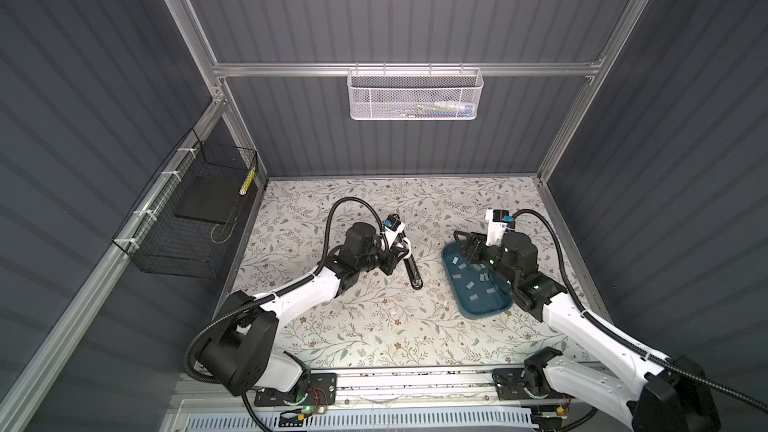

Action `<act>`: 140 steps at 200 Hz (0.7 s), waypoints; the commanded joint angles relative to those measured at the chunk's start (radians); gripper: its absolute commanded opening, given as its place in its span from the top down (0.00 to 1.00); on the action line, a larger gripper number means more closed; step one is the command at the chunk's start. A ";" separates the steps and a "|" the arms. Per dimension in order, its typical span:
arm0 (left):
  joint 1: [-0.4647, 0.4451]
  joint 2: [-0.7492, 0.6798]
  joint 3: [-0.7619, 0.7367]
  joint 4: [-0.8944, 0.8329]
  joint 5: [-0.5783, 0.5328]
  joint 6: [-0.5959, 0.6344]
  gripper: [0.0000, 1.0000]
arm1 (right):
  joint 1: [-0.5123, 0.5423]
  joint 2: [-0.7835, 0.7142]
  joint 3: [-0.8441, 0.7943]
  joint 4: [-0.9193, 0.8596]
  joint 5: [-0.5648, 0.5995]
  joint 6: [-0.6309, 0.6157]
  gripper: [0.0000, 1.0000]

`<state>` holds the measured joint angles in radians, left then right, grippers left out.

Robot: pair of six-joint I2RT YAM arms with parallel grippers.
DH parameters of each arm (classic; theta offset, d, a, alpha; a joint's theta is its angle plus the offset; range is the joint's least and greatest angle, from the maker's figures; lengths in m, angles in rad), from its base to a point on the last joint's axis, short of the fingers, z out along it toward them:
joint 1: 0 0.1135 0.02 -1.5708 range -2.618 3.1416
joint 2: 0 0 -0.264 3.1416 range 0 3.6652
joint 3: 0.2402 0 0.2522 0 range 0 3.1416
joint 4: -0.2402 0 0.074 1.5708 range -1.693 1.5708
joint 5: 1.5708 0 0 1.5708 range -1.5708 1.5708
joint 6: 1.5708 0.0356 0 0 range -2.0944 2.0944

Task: Load the staples into the stapler
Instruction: 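Move the right gripper toward the left while the left holds the remover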

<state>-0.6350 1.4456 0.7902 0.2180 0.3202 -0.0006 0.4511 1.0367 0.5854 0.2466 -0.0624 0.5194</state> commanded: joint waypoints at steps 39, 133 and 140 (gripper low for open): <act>-0.005 0.028 0.002 0.111 0.198 0.122 1.00 | 0.050 0.112 0.021 0.138 -0.209 0.009 0.33; -0.009 0.121 0.067 0.014 0.147 0.111 1.00 | 0.137 0.226 0.117 0.038 -0.187 0.034 0.32; -0.011 0.113 0.064 0.014 0.149 0.113 1.00 | 0.137 0.235 0.126 0.018 -0.177 0.042 0.32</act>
<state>-0.6361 1.5738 0.8204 0.2466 0.4538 0.0952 0.5758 1.2423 0.6518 0.3328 -0.2668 0.5461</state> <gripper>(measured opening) 0.248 0.684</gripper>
